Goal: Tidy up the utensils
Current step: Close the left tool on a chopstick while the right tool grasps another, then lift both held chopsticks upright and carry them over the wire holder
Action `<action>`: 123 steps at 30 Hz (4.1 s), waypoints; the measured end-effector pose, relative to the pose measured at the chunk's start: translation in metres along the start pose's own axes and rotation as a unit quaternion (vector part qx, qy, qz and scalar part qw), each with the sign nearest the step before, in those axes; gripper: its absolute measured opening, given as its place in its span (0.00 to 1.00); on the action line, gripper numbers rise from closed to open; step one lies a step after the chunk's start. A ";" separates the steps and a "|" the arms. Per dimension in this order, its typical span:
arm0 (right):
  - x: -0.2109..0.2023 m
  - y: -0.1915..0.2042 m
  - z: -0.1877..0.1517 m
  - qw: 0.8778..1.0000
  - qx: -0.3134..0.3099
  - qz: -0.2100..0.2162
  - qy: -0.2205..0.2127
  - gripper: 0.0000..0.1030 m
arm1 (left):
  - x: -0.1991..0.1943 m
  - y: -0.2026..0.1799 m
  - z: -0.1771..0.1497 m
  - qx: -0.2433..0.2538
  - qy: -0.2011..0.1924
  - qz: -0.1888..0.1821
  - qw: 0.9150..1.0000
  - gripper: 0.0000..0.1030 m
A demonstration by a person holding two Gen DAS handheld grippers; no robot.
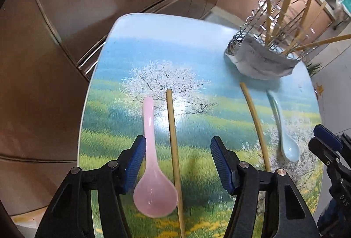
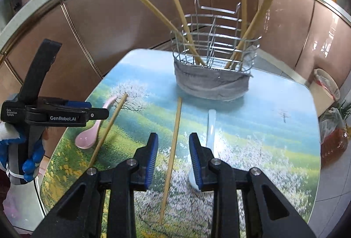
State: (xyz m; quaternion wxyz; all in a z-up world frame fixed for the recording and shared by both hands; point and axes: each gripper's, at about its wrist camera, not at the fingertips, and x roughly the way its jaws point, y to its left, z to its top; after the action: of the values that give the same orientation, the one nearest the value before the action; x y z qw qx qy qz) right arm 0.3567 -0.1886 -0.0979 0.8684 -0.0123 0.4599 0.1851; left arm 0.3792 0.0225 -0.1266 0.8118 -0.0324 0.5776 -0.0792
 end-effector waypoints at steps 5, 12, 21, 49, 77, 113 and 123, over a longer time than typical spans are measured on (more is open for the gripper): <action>0.026 -0.005 0.011 1.000 -0.003 0.005 0.027 0.27 | 0.014 0.001 0.009 -0.003 0.018 -0.007 1.000 0.52; 0.047 -0.004 0.017 0.999 -0.012 0.002 0.050 0.27 | 0.032 0.005 0.020 -0.007 0.037 -0.017 0.999 0.46; 0.075 -0.002 0.027 0.996 -0.024 -0.005 0.087 0.27 | 0.045 0.004 0.024 -0.010 0.055 -0.030 0.998 0.38; 0.120 0.012 0.023 0.987 -0.047 -0.047 0.148 0.06 | 0.057 -0.027 0.018 -0.028 0.082 -0.017 0.996 0.06; -0.068 0.023 -0.058 0.999 -0.004 -0.001 -0.047 0.06 | -0.065 -0.034 -0.078 -0.032 -0.069 -0.117 0.990 0.06; -0.225 0.051 -0.020 0.971 -0.006 -0.021 -0.240 0.06 | -0.222 -0.044 -0.088 0.000 -0.235 -0.165 0.958 0.00; -0.204 0.039 -0.021 0.974 0.005 -0.016 -0.226 0.06 | -0.174 -0.039 -0.085 -0.022 -0.180 -0.158 0.971 0.00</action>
State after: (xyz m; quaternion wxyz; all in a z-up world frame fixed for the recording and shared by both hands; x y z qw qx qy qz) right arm 0.2232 -0.2192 0.0602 0.9528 0.0269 0.2522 0.1667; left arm 0.2394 0.0159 0.0134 0.8788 -0.1550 0.4110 -0.1866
